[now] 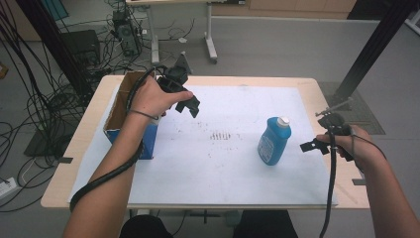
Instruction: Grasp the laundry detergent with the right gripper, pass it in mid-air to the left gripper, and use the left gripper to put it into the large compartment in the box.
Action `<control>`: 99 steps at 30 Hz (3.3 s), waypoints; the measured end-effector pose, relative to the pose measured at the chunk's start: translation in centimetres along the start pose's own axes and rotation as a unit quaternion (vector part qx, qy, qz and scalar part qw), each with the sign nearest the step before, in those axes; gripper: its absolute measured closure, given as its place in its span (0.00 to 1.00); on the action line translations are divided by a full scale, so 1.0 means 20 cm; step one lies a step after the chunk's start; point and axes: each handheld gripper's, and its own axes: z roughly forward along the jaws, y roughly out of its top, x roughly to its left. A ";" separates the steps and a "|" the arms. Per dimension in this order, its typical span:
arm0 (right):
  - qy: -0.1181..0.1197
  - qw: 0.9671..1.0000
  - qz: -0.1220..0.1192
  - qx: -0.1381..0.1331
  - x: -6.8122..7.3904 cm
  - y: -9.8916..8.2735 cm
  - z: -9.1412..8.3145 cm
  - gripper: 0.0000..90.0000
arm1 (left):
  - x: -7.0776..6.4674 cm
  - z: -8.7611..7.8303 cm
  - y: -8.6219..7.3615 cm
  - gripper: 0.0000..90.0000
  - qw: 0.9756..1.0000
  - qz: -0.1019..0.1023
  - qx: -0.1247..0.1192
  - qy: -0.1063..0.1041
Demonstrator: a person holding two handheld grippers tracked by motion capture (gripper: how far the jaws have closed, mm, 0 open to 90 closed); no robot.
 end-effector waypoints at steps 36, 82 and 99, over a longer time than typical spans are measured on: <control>0.014 1.000 -0.019 -0.014 0.11 -0.15 0.06 0.05 | -0.04 0.19 -0.17 0.12 1.000 0.004 0.003 -0.008; 0.039 0.998 -0.041 -0.026 0.24 -0.27 0.10 0.05 | -0.07 0.27 -0.29 0.13 1.000 -0.001 0.002 -0.026; 0.040 0.998 -0.039 -0.038 0.31 -0.33 0.14 0.05 | -0.08 0.28 -0.30 0.12 1.000 0.000 0.001 -0.029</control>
